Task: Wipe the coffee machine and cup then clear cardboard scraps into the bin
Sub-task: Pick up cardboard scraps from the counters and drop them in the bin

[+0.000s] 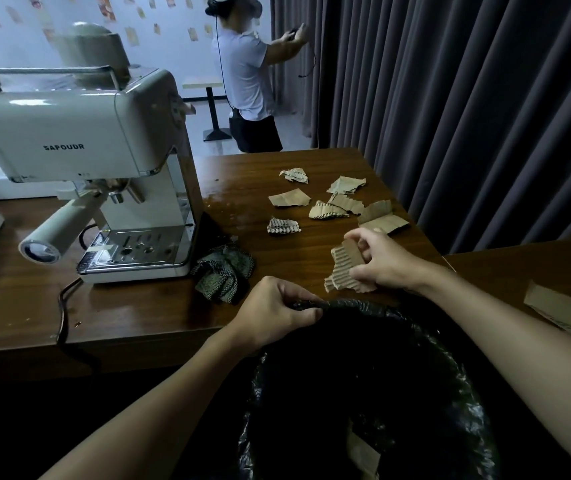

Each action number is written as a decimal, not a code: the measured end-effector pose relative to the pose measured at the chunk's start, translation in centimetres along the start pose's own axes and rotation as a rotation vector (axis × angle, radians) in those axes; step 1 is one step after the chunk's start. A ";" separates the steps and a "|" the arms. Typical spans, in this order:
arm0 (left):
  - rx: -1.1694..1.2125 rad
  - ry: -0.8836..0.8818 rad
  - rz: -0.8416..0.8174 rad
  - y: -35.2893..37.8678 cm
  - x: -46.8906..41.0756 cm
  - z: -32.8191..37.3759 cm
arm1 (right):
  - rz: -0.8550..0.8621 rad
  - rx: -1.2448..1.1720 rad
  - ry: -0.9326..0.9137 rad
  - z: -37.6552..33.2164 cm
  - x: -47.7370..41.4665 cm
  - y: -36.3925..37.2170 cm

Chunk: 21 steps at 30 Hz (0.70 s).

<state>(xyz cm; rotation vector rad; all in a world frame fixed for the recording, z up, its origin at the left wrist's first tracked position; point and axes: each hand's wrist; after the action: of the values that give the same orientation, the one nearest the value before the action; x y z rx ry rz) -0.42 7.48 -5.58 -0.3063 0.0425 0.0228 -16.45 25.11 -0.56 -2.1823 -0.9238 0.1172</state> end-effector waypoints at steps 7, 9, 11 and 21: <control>-0.011 -0.004 0.000 0.0 0.0 0.2 | -0.063 -0.464 -0.014 0.2 2.2 -3.2; -0.014 0.003 0.016 0.1 0.0 0.3 | -0.306 -0.582 -0.043 -0.1 3.2 -4.5; -0.018 0.019 0.028 0.4 0.1 0.4 | -0.490 -0.470 -0.058 -0.3 3.6 -5.3; -0.027 -0.002 0.051 0.4 0.1 0.9 | -0.154 0.023 -0.142 -2.4 -2.3 0.0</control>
<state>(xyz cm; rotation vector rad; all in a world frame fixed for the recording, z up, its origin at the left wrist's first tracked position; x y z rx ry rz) -0.26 8.12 -4.84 -0.3318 0.0483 0.0742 -17.36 22.15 0.72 -2.0942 -1.1608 0.2101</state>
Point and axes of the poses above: each hand's wrist, its own x-axis away from the middle knuckle, its own y-axis out of the palm, z = x × y, and after that the axes turned 2 degrees about -z, right-handed
